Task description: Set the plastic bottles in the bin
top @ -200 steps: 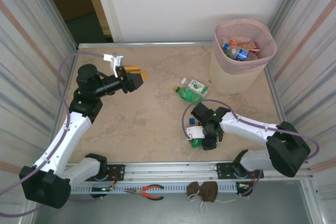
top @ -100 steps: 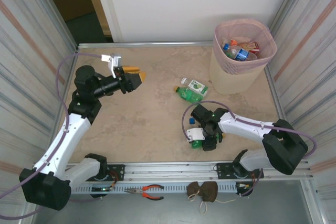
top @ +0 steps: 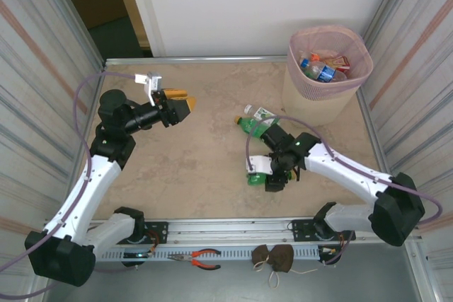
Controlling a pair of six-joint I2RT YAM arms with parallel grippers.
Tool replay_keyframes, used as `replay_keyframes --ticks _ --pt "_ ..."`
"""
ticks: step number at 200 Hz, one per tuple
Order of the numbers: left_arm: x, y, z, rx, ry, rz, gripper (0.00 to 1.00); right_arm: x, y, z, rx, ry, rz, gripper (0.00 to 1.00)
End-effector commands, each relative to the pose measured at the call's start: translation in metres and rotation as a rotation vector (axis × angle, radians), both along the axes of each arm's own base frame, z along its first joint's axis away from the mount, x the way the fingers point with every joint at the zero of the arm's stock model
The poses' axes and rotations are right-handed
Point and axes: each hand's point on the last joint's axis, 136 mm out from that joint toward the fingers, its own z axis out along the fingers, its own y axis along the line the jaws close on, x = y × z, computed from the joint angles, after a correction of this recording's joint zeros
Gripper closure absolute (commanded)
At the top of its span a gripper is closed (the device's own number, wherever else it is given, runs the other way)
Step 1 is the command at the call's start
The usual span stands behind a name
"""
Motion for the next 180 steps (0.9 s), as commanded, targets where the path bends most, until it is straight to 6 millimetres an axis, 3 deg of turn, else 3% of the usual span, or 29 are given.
replay_keyframes --ticks 1,45,89,136,180 --pt "-0.003 0.004 0.015 -0.017 -0.034 0.013 0.3 -0.003 0.014 0.044 0.167 0.067 -0.098 0.41" --pt "0.0 0.006 0.017 -0.022 -0.027 0.031 0.3 0.039 0.026 0.124 0.436 0.035 -0.352 0.41" --pt "0.004 0.007 0.016 -0.022 -0.02 0.052 0.3 0.093 0.016 0.208 0.707 -0.018 -0.653 0.44" --pt "0.005 0.008 0.016 -0.026 -0.015 0.058 0.31 0.143 -0.011 0.283 0.89 -0.125 -0.868 0.46" --pt "0.006 0.009 0.019 -0.038 -0.014 0.064 0.31 0.193 -0.057 0.325 0.959 -0.251 -1.06 0.48"
